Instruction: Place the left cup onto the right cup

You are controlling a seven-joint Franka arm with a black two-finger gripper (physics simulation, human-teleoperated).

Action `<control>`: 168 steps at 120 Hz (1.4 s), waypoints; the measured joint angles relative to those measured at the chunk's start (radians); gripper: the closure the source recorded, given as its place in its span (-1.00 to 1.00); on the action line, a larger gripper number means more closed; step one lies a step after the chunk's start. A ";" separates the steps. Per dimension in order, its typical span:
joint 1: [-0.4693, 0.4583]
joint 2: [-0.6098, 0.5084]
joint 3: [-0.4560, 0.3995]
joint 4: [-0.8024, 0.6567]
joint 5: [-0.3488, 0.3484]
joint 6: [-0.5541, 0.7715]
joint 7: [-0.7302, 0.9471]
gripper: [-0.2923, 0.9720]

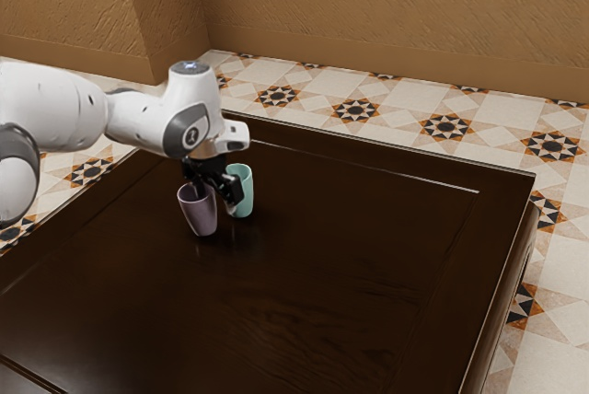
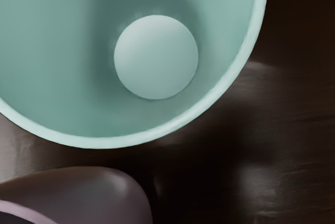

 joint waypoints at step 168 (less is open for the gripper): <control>-0.003 -0.125 -0.010 -0.015 -0.022 -0.103 -0.040 0.68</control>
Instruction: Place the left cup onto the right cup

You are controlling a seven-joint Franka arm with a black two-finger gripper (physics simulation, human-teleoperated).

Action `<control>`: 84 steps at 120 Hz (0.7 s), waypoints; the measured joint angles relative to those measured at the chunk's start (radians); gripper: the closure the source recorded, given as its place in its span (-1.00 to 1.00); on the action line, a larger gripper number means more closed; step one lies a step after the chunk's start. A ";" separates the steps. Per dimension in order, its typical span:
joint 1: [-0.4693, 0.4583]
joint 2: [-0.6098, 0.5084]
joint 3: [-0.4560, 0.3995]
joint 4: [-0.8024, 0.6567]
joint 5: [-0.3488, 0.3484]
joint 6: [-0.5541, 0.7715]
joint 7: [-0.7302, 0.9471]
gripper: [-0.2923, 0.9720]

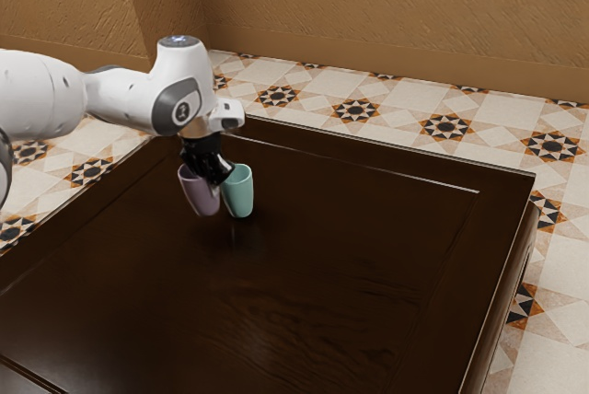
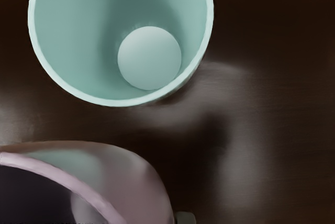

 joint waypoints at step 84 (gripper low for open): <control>-0.003 -0.091 -0.104 0.187 0.053 -0.259 -0.117 0.68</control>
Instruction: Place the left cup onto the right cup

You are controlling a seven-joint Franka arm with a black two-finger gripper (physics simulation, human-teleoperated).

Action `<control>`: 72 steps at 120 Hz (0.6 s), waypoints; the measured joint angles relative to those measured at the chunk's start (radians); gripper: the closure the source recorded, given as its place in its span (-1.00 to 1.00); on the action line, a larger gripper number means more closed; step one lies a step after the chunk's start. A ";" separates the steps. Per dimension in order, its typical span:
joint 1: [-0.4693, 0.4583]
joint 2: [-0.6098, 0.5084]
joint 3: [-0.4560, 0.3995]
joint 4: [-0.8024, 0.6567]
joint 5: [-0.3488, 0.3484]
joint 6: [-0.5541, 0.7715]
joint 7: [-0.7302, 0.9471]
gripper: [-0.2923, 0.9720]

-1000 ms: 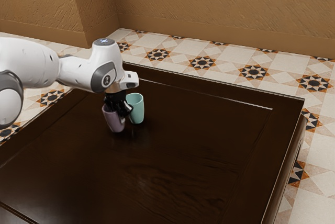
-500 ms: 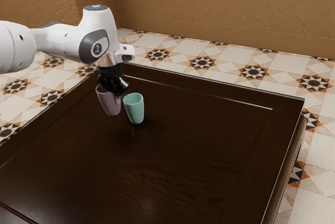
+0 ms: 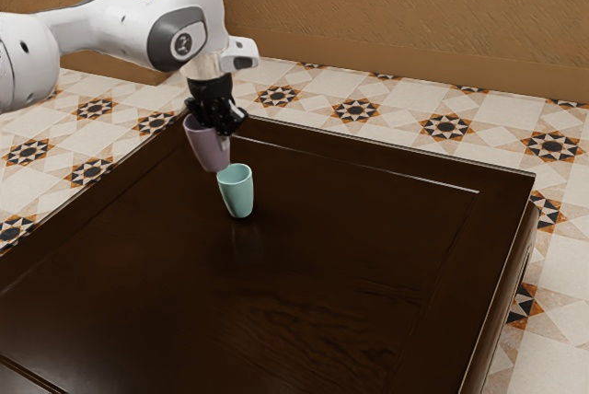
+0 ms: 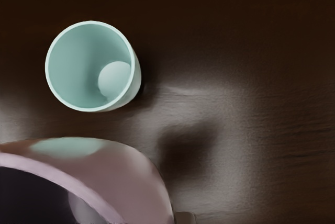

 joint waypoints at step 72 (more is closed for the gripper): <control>0.002 0.153 -0.037 0.138 0.041 -0.022 -0.032 0.69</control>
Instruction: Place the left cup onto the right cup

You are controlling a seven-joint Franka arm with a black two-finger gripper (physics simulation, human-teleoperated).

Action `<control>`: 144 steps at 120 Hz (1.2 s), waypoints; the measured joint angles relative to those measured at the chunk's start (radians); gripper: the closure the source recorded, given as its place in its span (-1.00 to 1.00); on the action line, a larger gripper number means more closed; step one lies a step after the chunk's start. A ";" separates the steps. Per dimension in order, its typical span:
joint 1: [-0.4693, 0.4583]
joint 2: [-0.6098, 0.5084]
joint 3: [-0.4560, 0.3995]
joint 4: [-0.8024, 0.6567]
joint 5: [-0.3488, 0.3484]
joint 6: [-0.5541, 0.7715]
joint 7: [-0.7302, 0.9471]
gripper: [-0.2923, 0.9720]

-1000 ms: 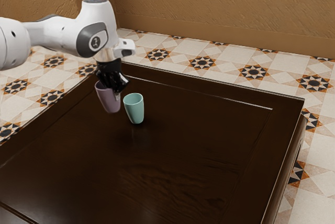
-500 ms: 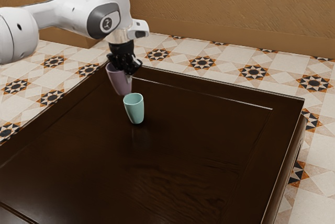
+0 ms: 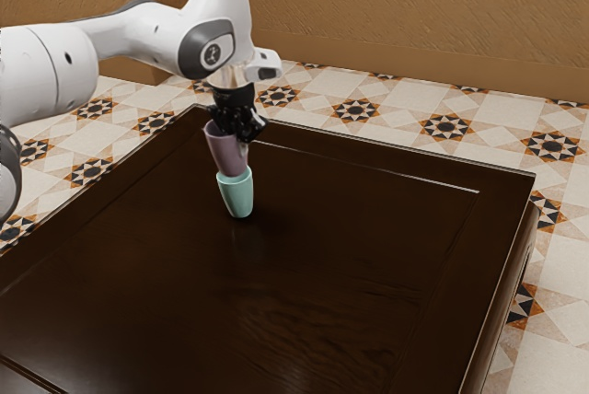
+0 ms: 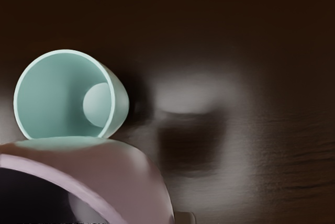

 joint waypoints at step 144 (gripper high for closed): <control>0.027 0.151 0.101 0.141 0.002 0.044 0.080 0.70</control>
